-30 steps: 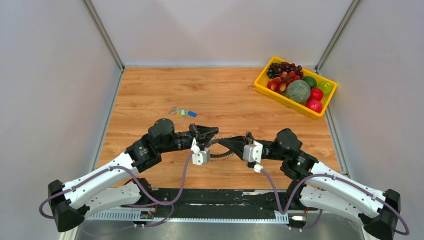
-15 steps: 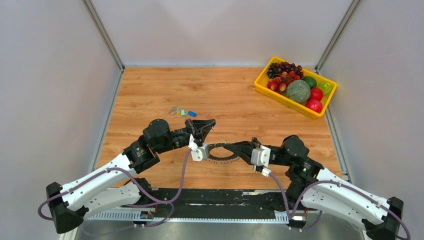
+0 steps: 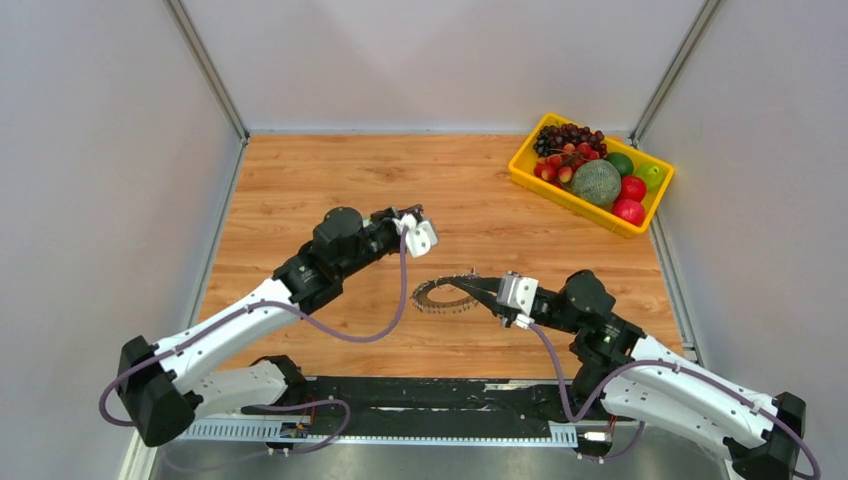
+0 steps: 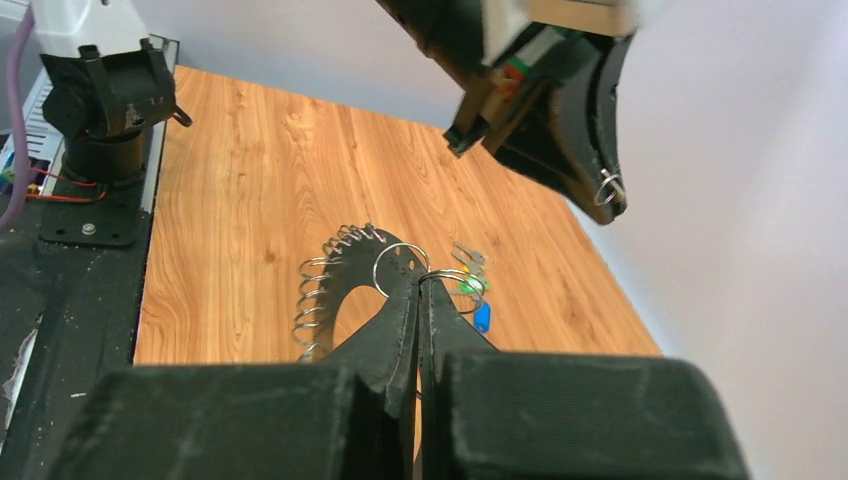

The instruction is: Remove the keys from the keyring

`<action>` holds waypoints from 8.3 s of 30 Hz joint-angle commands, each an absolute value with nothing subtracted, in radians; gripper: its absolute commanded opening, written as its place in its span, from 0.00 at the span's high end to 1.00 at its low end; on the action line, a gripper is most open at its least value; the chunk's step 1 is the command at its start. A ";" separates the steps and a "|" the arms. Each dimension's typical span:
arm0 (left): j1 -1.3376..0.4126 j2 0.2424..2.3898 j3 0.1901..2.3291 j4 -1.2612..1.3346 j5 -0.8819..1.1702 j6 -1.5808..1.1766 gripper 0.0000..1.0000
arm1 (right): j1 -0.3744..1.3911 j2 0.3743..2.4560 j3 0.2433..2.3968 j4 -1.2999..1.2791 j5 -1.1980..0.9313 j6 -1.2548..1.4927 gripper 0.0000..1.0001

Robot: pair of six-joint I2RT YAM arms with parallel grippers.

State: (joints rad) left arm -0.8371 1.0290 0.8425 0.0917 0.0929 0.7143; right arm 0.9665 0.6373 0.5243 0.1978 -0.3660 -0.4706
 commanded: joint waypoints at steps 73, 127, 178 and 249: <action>-0.428 1.412 1.332 -0.321 -0.081 -0.129 0.00 | 0.295 1.160 0.702 0.284 -0.132 0.235 0.11; -0.456 1.386 1.239 -0.111 0.201 -0.233 0.00 | 0.094 1.719 0.917 -0.200 0.025 0.812 1.00; -0.850 1.946 1.437 -0.307 -0.091 -0.239 0.32 | 0.281 0.751 0.612 -0.360 0.096 0.746 0.45; -0.789 1.445 1.260 -0.116 0.283 -0.059 1.00 | 0.279 0.529 0.312 0.131 -0.555 0.395 0.12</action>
State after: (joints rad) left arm -0.7868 1.5352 1.2217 -0.1070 0.2550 -0.1200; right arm 0.2798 0.5854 0.2996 -0.0441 -0.4065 0.4530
